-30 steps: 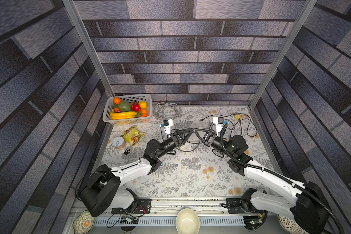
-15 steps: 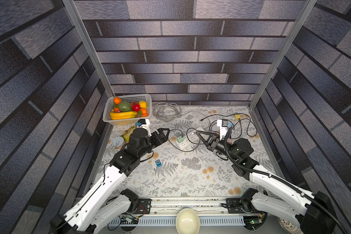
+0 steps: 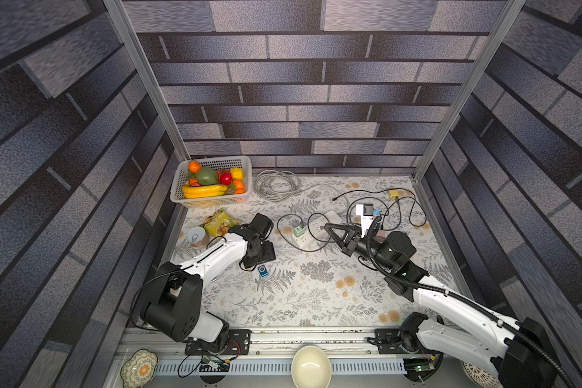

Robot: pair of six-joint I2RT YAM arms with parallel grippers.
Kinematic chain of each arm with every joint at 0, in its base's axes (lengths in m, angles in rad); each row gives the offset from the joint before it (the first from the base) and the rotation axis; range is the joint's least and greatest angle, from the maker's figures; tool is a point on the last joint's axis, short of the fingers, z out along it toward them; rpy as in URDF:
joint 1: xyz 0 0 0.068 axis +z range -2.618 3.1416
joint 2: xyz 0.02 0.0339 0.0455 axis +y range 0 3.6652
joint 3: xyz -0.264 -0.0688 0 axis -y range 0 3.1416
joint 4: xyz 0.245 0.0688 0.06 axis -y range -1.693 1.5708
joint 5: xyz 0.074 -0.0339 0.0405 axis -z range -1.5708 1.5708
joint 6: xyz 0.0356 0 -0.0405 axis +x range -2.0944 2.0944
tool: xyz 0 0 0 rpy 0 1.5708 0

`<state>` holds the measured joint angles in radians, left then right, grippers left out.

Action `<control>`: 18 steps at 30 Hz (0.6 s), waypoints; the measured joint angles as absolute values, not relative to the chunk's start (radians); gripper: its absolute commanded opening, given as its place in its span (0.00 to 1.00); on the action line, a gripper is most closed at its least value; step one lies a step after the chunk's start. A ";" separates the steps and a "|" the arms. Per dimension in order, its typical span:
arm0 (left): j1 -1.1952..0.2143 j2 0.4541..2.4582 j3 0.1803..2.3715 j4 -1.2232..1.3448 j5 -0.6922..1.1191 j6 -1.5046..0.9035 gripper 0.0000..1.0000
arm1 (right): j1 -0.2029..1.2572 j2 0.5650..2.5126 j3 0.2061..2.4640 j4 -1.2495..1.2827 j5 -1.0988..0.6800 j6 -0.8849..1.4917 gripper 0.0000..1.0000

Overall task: Charge mp3
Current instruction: Pick up the MP3 player from the center of the board.

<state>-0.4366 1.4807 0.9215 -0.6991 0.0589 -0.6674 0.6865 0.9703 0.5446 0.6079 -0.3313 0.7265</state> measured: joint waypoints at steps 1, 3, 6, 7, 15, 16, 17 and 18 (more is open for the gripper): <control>-0.432 1.495 0.920 -0.699 0.060 -0.661 0.68 | 0.686 0.966 0.540 0.606 -0.331 0.723 0.00; -0.424 1.516 0.915 -0.699 0.068 -0.656 0.67 | 0.686 0.962 0.536 0.605 -0.331 0.722 0.00; -0.419 1.528 0.913 -0.701 0.075 -0.653 0.64 | 0.686 0.955 0.532 0.605 -0.331 0.715 0.00; -0.418 1.531 0.913 -0.702 0.075 -0.653 0.64 | 0.686 0.953 0.529 0.605 -0.331 0.715 0.00; -0.410 1.543 0.890 -0.704 0.093 -0.651 0.58 | 0.686 0.950 0.519 0.604 -0.331 0.700 0.00; -0.410 1.549 0.887 -0.704 0.097 -0.649 0.57 | 0.686 0.950 0.519 0.604 -0.331 0.699 0.00; -0.410 1.555 0.886 -0.703 0.102 -0.649 0.57 | 0.686 0.950 0.519 0.604 -0.331 0.697 0.00; -0.410 1.562 0.885 -0.703 0.105 -0.649 0.57 | 0.686 0.950 0.519 0.604 -0.331 0.696 0.00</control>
<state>-0.4103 1.5616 0.8852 -0.7029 0.1055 -0.6487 0.6865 0.9501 0.5194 0.6044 -0.3309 0.6964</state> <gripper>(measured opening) 0.570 0.065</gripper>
